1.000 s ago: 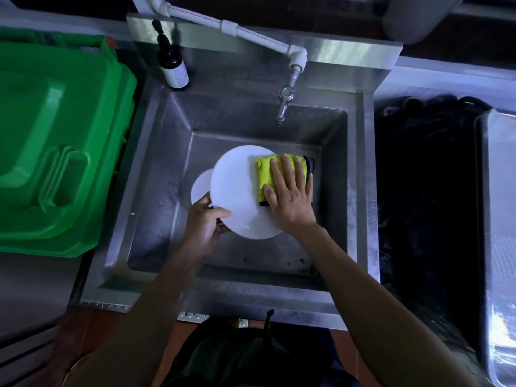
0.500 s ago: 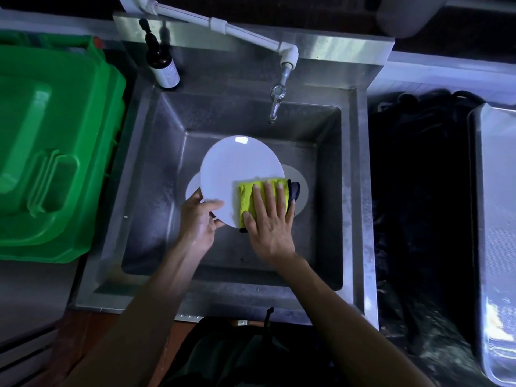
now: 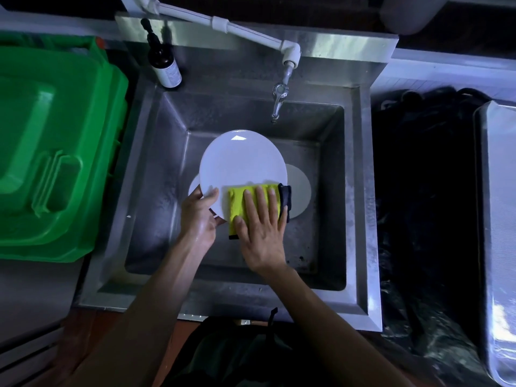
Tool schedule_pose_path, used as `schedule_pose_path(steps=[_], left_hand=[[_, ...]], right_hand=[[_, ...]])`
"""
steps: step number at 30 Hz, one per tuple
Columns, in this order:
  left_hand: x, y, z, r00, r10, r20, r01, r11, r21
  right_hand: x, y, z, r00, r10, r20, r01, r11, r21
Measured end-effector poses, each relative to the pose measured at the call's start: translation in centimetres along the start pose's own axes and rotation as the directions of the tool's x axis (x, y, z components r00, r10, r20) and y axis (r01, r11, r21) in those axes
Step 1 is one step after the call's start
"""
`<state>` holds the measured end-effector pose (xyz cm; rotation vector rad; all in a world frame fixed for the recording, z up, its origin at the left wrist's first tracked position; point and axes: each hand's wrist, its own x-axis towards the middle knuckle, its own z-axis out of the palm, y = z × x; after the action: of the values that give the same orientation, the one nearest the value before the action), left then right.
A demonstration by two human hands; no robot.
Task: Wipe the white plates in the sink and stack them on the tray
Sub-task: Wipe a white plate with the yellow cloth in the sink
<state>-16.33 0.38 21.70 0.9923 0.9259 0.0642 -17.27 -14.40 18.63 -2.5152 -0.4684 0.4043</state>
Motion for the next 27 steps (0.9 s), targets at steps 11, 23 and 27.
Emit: schedule_pose_path(steps=[11,23,27], left_hand=[[-0.2,0.3,-1.2,0.999,-0.012,0.047,0.009,0.998,0.063],[0.1,0.9,-1.2,0.994,0.003,0.113,-0.021,0.988,0.155],[0.2,1.6,-1.5,0.986,0.009,0.168,-0.043,0.979,0.2]], right_hand=[[3.0,3.5,-2.6,0.978,0.16,-0.135,-0.104,0.93,0.352],[3.7,4.6,-3.8,0.944,0.282,-0.171,-0.149,0.828,0.541],[4.3,5.0,-4.8,0.951,0.271,-0.15,-0.142,0.812,0.566]])
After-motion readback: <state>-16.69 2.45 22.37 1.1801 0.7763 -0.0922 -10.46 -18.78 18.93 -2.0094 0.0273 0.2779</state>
